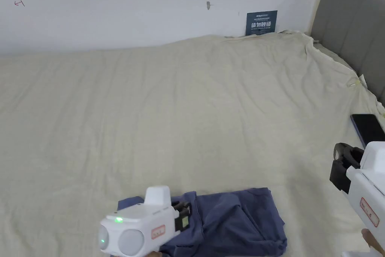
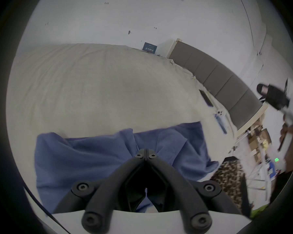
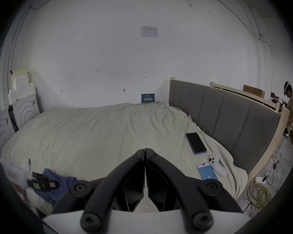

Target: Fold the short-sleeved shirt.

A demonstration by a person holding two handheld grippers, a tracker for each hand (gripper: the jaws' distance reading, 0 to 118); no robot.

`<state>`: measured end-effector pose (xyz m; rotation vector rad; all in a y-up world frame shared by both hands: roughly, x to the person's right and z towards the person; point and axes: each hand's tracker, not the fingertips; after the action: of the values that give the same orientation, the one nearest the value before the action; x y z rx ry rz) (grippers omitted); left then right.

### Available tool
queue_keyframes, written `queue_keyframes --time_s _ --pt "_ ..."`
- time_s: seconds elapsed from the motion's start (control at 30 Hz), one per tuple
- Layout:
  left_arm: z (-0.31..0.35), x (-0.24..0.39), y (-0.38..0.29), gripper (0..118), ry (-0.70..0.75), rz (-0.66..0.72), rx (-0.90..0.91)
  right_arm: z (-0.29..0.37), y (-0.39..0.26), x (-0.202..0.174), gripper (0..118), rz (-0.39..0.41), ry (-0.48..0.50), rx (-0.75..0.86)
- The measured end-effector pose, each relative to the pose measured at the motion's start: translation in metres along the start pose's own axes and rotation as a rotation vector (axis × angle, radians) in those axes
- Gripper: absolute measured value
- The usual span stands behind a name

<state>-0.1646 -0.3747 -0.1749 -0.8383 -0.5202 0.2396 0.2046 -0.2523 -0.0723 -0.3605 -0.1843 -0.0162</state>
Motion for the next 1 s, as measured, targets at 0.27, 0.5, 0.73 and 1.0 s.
queue_keyframes --time_s 0.27,0.5,0.73,1.0 --pt "0.068 -0.076 0.044 15 -0.091 0.179 -0.030 -0.003 0.005 -0.010 0 0.009 0.023 0.010" --pt "0.076 -0.139 0.036 94 0.028 0.245 -0.092 -0.006 0.004 -0.020 0 0.021 0.034 -0.001" --pt "0.049 -0.172 0.010 93 0.039 0.347 -0.154 -0.008 0.001 -0.025 0 0.026 0.032 -0.017" --pt "0.019 -0.170 -0.004 79 0.062 0.310 -0.211 -0.011 -0.002 -0.023 0 0.031 0.019 -0.036"
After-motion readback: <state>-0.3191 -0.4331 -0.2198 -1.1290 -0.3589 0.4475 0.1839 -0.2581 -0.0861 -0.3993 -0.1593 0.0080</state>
